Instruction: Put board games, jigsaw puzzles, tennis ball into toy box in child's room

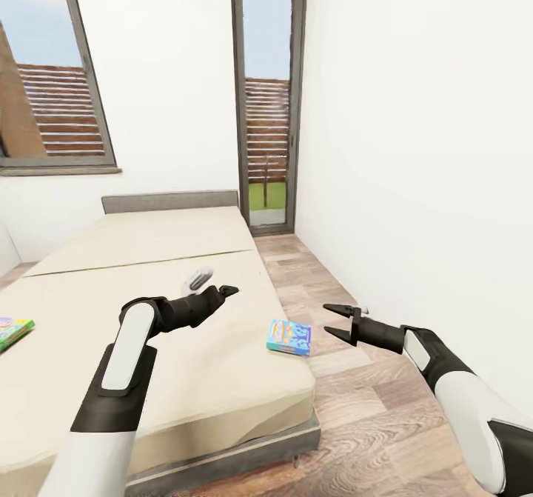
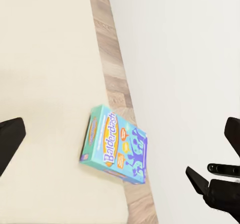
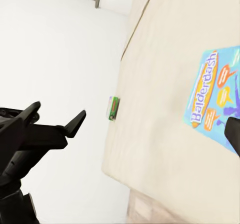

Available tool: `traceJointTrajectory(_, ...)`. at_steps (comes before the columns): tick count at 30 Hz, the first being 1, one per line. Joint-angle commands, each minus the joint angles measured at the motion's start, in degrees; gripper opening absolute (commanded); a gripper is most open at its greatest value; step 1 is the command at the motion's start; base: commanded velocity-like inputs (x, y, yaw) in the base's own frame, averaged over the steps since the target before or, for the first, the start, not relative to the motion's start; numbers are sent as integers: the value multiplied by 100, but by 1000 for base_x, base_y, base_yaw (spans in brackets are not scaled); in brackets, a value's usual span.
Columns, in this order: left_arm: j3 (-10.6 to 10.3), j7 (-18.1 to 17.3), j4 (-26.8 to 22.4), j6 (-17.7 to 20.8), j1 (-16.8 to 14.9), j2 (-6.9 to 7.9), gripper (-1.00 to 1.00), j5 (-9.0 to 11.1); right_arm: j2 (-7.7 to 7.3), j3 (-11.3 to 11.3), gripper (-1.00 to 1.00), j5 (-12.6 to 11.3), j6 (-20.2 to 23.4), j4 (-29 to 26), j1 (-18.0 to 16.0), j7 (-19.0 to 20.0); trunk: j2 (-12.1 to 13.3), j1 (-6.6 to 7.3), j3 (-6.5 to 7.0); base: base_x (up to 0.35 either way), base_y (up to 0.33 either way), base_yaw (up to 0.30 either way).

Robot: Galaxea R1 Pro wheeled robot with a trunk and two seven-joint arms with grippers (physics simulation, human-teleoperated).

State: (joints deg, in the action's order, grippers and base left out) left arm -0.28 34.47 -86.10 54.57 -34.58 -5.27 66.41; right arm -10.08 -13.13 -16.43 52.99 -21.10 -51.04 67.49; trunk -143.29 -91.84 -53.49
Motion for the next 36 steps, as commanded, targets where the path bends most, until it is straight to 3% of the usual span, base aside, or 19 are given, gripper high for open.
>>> traceJointTrajectory(1, -1, 60, -3, 6, -7, -4, 100, 56, -3, -17, 100, 9, 26, 1, -3, 25, -3, 1, -6, 0, 0, 149)
traceJointTrajectory(20, -5, 59, -3, 4, -13, -9, 100, 61, -41, -35, 100, 29, 32, 17, -4, -5, -3, 1, -6, 0, 0, 54)
traceJointTrajectory(36, 1, 60, -3, 2, -13, -9, 100, 57, -186, -90, 100, -9, 37, 51, -11, -580, -3, 1, -6, 0, 0, 4)
